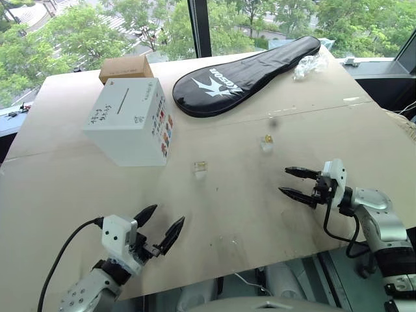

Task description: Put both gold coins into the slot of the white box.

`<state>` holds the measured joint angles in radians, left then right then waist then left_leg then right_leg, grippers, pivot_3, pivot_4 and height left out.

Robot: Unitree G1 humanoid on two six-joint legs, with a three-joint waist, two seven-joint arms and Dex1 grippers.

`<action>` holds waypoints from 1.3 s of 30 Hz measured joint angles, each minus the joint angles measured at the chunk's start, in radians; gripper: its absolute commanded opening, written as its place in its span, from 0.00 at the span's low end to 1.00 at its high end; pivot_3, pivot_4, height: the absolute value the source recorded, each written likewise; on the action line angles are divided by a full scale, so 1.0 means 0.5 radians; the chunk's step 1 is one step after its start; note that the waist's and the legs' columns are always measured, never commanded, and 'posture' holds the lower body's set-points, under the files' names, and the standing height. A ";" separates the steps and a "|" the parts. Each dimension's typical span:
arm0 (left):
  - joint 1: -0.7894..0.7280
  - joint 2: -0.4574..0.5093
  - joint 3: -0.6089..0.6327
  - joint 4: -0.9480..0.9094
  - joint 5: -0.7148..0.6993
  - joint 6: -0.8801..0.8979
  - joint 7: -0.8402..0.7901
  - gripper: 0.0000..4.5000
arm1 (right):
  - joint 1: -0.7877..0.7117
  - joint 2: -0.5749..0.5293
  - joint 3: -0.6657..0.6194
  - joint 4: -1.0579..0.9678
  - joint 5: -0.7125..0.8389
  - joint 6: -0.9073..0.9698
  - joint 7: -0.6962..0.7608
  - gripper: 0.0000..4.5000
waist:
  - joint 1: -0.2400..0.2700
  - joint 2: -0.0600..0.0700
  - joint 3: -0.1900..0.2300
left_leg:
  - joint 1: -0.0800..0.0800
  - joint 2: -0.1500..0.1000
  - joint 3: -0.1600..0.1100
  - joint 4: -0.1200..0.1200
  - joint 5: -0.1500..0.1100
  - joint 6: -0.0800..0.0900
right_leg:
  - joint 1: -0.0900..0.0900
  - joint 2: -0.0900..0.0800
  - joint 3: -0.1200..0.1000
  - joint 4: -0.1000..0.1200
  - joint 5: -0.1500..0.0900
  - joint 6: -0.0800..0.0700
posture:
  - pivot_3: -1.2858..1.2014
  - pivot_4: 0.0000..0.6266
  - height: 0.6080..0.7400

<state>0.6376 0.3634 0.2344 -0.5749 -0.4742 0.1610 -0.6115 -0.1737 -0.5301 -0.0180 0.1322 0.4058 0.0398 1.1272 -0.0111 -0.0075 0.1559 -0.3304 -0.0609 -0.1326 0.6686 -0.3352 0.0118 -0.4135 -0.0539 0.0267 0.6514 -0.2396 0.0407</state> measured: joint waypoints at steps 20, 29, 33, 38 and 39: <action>-0.436 0.562 0.229 -0.312 -0.610 0.311 -0.223 1.00 | -0.607 0.565 0.102 0.134 -0.517 0.430 -1.274 0.59 | -0.006 0.006 0.004 | -0.032 -0.002 0.000 0.002 0.000 -0.002 | -0.038 0.000 0.000 0.009 0.001 -0.001 | 0.52 0.24 1.00; -0.461 0.606 0.250 -0.370 -0.594 0.409 -0.119 1.00 | -0.654 0.594 0.103 0.226 -0.536 0.402 -1.286 0.01 | -0.014 0.006 0.004 | -0.031 -0.001 0.003 0.001 0.000 -0.002 | -0.038 0.001 0.001 0.012 0.001 -0.001 | 0.52 0.24 1.00; -0.492 0.607 0.259 -0.372 -0.545 0.416 -0.074 1.00 | -0.654 0.595 0.107 0.240 -0.544 0.371 -1.256 0.01 | -0.014 0.006 0.004 | -0.031 -0.001 0.003 0.001 0.000 -0.002 | -0.039 0.001 0.000 0.012 0.001 -0.001 | 0.52 0.24 1.00; -0.652 0.476 0.251 -0.372 -0.680 0.499 0.138 1.00 | -0.654 0.634 0.053 0.194 -0.387 0.389 -1.156 0.01 | -0.013 0.006 0.004 | -0.031 -0.001 0.003 0.002 0.000 -0.002 | -0.039 0.001 0.001 0.012 0.001 -0.001 | 0.52 0.24 1.00; -0.700 0.418 0.241 -0.374 -0.780 0.529 0.219 1.00 | -0.654 0.661 0.024 0.135 -0.293 0.440 -1.115 0.01 | -0.014 0.006 0.004 | -0.031 -0.001 0.002 0.002 0.000 -0.002 | -0.039 0.001 0.001 0.012 0.001 -0.001 | 0.52 0.24 1.00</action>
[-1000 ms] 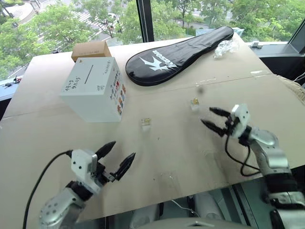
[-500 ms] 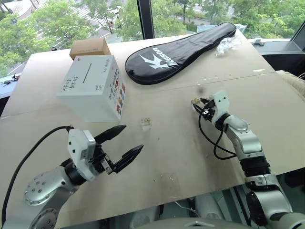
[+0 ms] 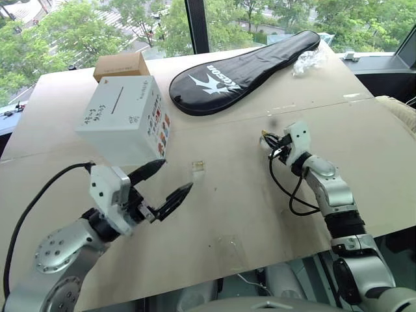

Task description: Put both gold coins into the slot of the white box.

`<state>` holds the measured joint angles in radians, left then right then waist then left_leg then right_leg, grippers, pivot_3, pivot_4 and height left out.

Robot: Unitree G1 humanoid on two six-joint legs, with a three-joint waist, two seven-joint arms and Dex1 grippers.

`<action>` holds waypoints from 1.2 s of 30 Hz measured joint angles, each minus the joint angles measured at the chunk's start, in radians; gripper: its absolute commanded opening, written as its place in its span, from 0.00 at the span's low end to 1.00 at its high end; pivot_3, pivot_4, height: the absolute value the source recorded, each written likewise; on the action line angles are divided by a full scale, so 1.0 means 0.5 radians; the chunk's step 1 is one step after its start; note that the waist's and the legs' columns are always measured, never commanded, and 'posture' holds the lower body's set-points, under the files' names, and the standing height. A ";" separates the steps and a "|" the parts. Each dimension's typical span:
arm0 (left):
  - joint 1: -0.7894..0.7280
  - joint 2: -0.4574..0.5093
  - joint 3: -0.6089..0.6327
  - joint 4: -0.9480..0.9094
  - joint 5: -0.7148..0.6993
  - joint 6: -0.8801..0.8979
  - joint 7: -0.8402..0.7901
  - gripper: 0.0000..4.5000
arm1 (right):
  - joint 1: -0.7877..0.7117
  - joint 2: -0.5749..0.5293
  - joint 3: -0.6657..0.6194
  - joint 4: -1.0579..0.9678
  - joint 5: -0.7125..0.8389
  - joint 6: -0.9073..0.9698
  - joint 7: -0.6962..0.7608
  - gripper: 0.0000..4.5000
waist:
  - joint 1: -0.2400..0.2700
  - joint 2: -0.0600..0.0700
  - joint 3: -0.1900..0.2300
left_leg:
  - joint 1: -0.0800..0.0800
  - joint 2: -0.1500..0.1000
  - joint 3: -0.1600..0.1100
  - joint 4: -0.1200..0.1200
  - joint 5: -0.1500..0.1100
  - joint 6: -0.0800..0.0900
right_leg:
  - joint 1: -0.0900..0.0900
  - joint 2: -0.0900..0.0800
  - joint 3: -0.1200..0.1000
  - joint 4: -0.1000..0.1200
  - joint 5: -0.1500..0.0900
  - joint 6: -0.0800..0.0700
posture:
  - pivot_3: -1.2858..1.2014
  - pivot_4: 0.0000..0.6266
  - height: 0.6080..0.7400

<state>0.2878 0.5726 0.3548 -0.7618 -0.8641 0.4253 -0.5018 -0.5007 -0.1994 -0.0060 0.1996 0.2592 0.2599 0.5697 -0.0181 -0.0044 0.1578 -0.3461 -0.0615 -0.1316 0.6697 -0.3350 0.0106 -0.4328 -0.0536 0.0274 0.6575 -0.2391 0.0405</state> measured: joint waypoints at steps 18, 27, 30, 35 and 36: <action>-0.378 -0.593 -0.423 -0.002 -1.499 0.039 0.700 1.00 | -0.012 0.057 -0.038 -0.943 1.532 1.322 0.184 0.01 | 0.004 -0.001 -0.001 | 0.000 -0.002 -0.001 0.004 0.000 0.000 | 0.001 0.000 -0.002 0.003 0.000 0.000 | 0.52 0.24 1.00; -0.347 -0.579 -0.515 -0.005 -1.523 0.043 0.654 0.94 | -0.015 0.023 -0.061 -0.980 1.873 1.481 0.111 0.00 | 0.006 -0.001 -0.001 | 0.000 -0.002 -0.001 0.005 0.000 0.000 | 0.001 0.000 -0.002 0.004 0.000 0.000 | 0.52 0.24 1.00; -0.348 -0.579 -0.539 -0.005 -1.528 0.040 0.644 0.70 | -0.015 0.014 -0.060 -0.990 1.934 1.491 0.110 0.00 | 0.006 -0.001 -0.001 | 0.000 -0.002 -0.001 0.004 0.000 0.000 | 0.001 0.000 -0.003 0.003 0.000 0.000 | 0.52 0.24 1.00; -0.341 -0.546 -0.571 -0.015 -1.528 0.045 0.603 0.16 | -0.015 0.011 -0.046 -1.009 2.000 1.510 0.100 0.00 | 0.006 -0.001 -0.001 | 0.000 -0.002 -0.001 0.004 0.000 0.000 | 0.001 -0.001 -0.003 0.003 0.000 0.000 | 0.52 0.24 1.00; -0.337 -0.533 -0.572 -0.019 -1.527 0.048 0.598 0.05 | -0.015 0.011 -0.041 -1.014 2.016 1.510 0.100 0.00 | 0.006 -0.001 -0.001 | 0.000 -0.002 -0.001 0.004 0.000 0.000 | 0.001 -0.001 -0.003 0.003 0.000 0.000 | 0.52 0.24 1.00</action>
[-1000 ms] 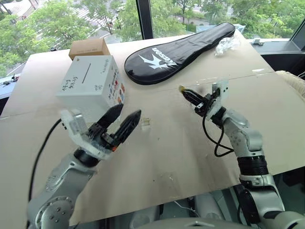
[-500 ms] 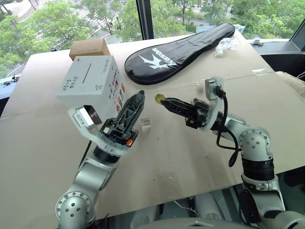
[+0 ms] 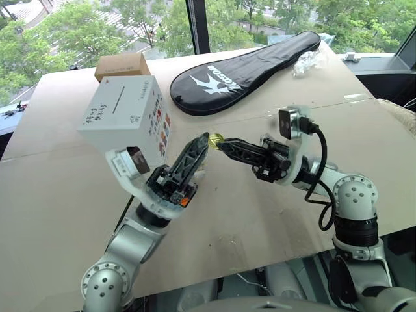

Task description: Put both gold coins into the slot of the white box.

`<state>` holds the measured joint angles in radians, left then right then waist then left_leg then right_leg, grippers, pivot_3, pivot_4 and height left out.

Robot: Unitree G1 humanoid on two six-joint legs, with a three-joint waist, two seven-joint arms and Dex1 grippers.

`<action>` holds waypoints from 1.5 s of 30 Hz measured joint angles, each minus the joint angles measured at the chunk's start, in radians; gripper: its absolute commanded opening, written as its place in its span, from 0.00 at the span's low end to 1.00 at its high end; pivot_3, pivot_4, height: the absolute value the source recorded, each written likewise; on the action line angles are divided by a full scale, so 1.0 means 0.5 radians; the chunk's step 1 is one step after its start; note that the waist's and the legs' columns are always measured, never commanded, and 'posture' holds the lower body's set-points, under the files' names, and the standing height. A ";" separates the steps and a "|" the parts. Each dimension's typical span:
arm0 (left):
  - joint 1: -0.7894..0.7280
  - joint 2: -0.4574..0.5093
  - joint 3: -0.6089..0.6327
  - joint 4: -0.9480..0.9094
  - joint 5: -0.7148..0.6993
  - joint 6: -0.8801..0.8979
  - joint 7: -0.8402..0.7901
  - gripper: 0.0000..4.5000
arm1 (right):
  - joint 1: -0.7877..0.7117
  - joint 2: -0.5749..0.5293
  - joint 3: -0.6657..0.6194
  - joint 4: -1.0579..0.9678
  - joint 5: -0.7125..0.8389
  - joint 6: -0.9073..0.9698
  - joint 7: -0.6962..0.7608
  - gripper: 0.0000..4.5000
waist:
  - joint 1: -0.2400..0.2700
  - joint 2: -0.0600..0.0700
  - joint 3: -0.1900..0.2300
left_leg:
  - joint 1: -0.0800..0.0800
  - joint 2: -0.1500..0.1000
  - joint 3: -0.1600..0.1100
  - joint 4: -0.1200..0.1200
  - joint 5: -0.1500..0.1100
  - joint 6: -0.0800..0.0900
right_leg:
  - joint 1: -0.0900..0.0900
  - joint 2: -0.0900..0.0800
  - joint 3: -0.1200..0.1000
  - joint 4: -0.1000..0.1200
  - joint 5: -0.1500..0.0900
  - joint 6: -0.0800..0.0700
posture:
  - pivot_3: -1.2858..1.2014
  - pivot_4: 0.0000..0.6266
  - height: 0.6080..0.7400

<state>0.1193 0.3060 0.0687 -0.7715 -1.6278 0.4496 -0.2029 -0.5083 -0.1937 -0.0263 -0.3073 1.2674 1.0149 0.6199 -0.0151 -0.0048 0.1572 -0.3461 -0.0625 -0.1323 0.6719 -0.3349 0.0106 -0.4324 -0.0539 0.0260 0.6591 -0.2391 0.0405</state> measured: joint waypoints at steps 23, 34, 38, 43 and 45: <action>-0.099 0.041 0.024 0.011 0.033 -0.082 0.100 0.00 | -0.002 -0.029 0.012 -0.028 0.002 -0.117 -0.180 0.51 | 0.002 0.000 0.000 | 0.000 0.000 0.000 0.000 0.000 0.000 | 0.000 0.000 -0.001 -0.001 0.000 0.000 | 0.52 0.24 1.00; -0.381 0.656 0.540 0.127 0.427 -0.086 0.385 0.00 | 0.033 -0.462 0.070 0.055 -0.864 -0.858 0.378 0.51 | -0.006 0.000 0.000 | 0.002 0.000 0.003 -0.002 0.000 0.000 | 0.000 0.003 -0.003 0.000 0.000 0.000 | 0.52 0.24 1.00; -0.504 0.998 0.726 0.399 0.867 0.000 0.544 0.00 | -0.096 -0.502 0.149 0.132 -1.099 -1.097 0.604 0.51 | -0.013 -0.001 0.002 | 0.001 0.000 0.002 -0.004 0.000 -0.001 | -0.004 0.003 -0.002 -0.001 0.000 0.000 | 0.52 0.24 1.00; -0.564 1.249 0.826 0.573 1.276 0.159 0.631 0.00 | -0.240 -0.442 0.158 0.156 -1.121 -1.143 0.659 0.51 | -0.001 -0.001 0.002 | -0.001 -0.001 0.000 -0.007 0.000 -0.001 | -0.004 -0.001 -0.003 -0.007 0.000 0.000 | 0.52 0.24 1.00; -0.565 1.245 0.827 0.601 1.339 0.225 0.647 0.00 | -0.257 -0.416 0.158 0.178 -1.133 -1.158 0.660 0.51 | 0.005 -0.001 0.002 | -0.005 -0.001 -0.004 -0.007 0.000 -0.001 | -0.004 -0.002 -0.007 -0.010 0.000 0.000 | 0.52 0.24 1.00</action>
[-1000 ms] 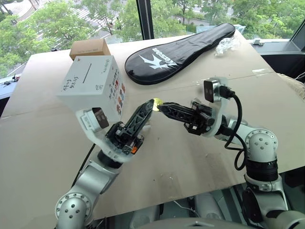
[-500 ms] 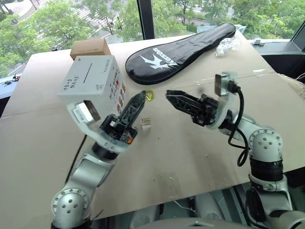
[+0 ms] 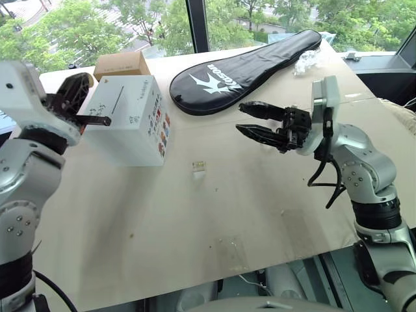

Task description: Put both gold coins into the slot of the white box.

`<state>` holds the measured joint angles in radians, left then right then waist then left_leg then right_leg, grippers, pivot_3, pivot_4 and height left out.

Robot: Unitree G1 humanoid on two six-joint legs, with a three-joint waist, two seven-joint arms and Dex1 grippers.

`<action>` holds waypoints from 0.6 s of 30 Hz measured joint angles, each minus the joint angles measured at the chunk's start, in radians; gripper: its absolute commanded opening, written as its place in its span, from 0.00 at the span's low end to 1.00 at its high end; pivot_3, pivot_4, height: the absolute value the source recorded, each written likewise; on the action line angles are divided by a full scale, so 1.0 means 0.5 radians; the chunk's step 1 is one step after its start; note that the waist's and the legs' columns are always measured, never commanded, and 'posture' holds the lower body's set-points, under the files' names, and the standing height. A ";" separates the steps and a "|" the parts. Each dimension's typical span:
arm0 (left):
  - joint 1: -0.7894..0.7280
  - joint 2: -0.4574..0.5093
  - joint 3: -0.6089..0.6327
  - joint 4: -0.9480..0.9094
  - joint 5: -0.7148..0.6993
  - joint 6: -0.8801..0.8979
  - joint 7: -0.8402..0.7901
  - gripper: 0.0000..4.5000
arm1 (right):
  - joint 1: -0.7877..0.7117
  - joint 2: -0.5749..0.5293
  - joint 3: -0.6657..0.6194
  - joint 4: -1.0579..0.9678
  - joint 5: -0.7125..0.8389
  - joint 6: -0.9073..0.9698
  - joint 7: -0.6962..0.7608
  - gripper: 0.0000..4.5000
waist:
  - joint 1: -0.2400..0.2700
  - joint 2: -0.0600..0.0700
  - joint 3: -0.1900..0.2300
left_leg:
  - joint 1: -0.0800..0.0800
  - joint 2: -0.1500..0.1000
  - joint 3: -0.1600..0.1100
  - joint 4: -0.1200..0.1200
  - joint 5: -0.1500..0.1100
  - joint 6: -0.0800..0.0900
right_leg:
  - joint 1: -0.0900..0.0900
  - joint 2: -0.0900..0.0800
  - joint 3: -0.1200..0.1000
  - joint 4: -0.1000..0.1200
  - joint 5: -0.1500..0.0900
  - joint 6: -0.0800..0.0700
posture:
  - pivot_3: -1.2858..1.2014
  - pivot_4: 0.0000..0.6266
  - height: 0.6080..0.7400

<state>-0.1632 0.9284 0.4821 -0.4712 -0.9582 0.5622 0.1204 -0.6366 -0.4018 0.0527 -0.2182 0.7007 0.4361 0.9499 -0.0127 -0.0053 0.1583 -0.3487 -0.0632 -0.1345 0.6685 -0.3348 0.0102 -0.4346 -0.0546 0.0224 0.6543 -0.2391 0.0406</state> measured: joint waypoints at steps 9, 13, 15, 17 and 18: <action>-0.157 -0.196 -0.140 0.093 0.239 0.141 -0.022 0.00 | -0.005 0.034 -0.008 0.010 -0.059 -0.025 -0.037 0.51 | -0.002 0.000 0.000 | -0.001 -0.001 -0.003 0.002 0.000 0.000 | -0.001 -0.001 0.000 0.004 0.000 0.000 | 0.52 0.24 1.00; -0.253 -0.220 -0.244 0.189 0.372 0.201 -0.092 0.00 | -0.004 0.035 -0.016 0.010 -0.062 -0.025 -0.045 0.51 | -0.008 0.000 0.000 | -0.001 -0.001 -0.001 0.002 0.000 0.000 | -0.002 -0.001 0.000 0.006 0.000 0.000 | 0.52 0.24 1.00; -0.287 -0.221 -0.266 0.236 0.427 0.257 -0.111 0.00 | -0.004 0.035 -0.025 0.010 -0.063 -0.025 -0.051 0.51 | -0.009 0.000 0.000 | -0.001 -0.001 0.000 0.002 0.000 0.000 | -0.004 -0.001 0.000 0.006 0.000 0.000 | 0.52 0.24 1.00; -0.317 -0.243 -0.259 0.263 0.442 0.308 -0.117 0.00 | 0.002 0.035 -0.031 0.010 -0.067 -0.026 -0.058 0.51 | -0.009 0.000 0.000 | -0.001 -0.001 0.000 0.002 0.000 0.000 | -0.004 -0.001 0.000 0.008 0.000 0.000 | 0.52 0.24 1.00; -0.332 -0.247 -0.259 0.264 0.446 0.338 -0.118 0.00 | 0.004 0.035 -0.031 0.010 -0.069 -0.026 -0.064 0.51 | -0.009 0.000 0.000 | -0.001 -0.001 0.000 0.002 0.000 0.000 | -0.005 -0.001 0.000 0.008 0.000 0.000 | 0.52 0.24 1.00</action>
<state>-0.3293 0.8049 0.3527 -0.3392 -0.7353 0.7312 0.0612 -0.6346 -0.3843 0.0370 -0.2135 0.6660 0.4231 0.9178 -0.0173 -0.0055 0.1582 -0.3492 -0.0639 -0.1345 0.6694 -0.3347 0.0101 -0.4369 -0.0552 0.0225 0.6582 -0.2391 0.0407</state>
